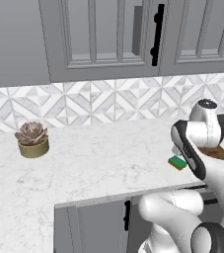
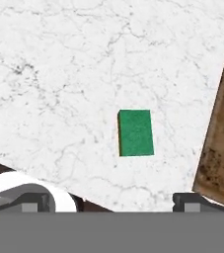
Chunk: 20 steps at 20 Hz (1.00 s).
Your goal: Pick up the sponge from the counter and clean the cutting board by briefly scrubbing or pressing down on the cutting board. Once finished, release the sponge.
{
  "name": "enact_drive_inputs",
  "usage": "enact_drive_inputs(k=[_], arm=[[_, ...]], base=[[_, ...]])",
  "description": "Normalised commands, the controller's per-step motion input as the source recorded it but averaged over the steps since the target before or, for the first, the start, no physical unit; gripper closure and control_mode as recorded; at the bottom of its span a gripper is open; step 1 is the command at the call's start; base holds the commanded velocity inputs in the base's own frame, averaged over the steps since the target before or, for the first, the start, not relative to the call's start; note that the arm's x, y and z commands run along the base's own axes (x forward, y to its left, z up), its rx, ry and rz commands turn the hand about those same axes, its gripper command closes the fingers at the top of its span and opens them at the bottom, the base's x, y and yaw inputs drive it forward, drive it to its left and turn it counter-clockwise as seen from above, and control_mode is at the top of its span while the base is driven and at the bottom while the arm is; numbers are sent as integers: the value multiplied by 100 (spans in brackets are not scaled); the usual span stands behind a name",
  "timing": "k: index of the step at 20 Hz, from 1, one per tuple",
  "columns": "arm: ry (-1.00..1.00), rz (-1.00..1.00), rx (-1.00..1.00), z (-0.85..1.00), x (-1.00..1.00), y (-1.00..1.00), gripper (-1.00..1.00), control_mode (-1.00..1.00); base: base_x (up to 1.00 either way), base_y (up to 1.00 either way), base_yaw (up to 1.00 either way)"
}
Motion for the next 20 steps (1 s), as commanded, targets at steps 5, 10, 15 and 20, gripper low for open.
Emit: enact_drive_inputs(k=[5,10,15,20], arm=[[8,0,1,-47,42,-18,-100,-100],[6,0,0,-45,30,-2,-100,-100],[4,0,0,-39,26,-1,-100,-100],[0,0,0,-26,18,-15,-100,-100]], base=[[0,0,0],[0,0,0],[0,0,0],[0,0,0]])
